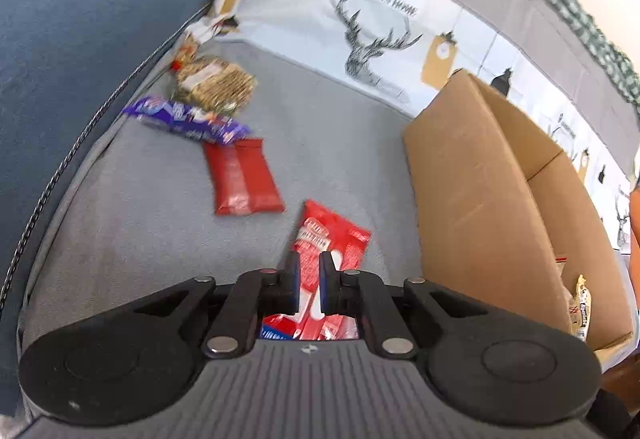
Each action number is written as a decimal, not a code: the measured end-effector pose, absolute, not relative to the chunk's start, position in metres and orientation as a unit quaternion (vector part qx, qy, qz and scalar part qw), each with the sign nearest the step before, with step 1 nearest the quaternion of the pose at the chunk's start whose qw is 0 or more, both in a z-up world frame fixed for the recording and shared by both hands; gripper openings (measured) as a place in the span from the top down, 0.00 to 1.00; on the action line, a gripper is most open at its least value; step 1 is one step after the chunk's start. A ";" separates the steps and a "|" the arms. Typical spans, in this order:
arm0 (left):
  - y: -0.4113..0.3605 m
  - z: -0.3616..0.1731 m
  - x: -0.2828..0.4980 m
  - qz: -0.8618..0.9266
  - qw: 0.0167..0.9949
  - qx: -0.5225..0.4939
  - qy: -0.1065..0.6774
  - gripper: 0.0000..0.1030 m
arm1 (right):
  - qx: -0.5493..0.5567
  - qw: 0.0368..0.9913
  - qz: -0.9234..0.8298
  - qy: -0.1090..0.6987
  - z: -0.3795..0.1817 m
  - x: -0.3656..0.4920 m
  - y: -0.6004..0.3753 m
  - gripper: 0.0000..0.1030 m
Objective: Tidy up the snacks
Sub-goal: 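Lift the red pack with the left gripper while the right lifts the silver stick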
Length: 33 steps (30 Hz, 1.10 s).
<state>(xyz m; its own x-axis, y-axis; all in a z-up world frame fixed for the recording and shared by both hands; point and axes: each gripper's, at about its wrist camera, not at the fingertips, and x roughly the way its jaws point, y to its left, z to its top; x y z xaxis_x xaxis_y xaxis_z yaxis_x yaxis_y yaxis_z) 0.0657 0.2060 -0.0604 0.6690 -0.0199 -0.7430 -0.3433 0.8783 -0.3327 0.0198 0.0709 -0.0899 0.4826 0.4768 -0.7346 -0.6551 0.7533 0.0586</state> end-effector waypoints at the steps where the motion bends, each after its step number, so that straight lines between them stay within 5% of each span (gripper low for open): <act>1: 0.207 -0.061 0.066 0.092 0.881 -0.232 0.401 0.84 | -0.119 0.851 0.333 0.388 -0.091 0.019 0.071 0.87; 3: 0.208 -0.061 0.066 0.102 0.880 -0.231 0.402 0.59 | -0.121 0.849 0.333 0.392 -0.091 0.019 0.071 0.86; 6: 0.206 -0.065 0.068 0.102 0.876 -0.225 0.414 0.41 | -0.118 0.843 0.336 0.403 -0.093 0.021 0.072 0.83; 8: 0.201 -0.070 0.074 0.103 0.873 -0.210 0.428 0.38 | -0.120 0.842 0.337 0.404 -0.094 0.021 0.072 0.83; 19: 0.165 -0.091 0.101 0.099 0.872 -0.089 0.471 0.38 | -0.134 0.843 0.337 0.398 -0.098 0.024 0.076 0.82; 27: 0.157 -0.087 0.098 0.097 0.885 -0.065 0.452 0.65 | -0.139 0.856 0.324 0.378 -0.096 0.024 0.077 0.94; 33: 0.168 -0.063 0.081 0.099 0.907 -0.097 0.397 0.70 | -0.145 0.867 0.329 0.346 -0.087 0.012 0.074 0.95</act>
<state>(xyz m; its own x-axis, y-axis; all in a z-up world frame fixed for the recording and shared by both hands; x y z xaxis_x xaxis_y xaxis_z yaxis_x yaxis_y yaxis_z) 0.0807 0.1678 -0.0631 0.6647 0.1029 -0.7400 -0.2574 0.9614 -0.0975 0.0121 0.0742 -0.0870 0.5437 0.4700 -0.6954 -0.6704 0.7416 -0.0229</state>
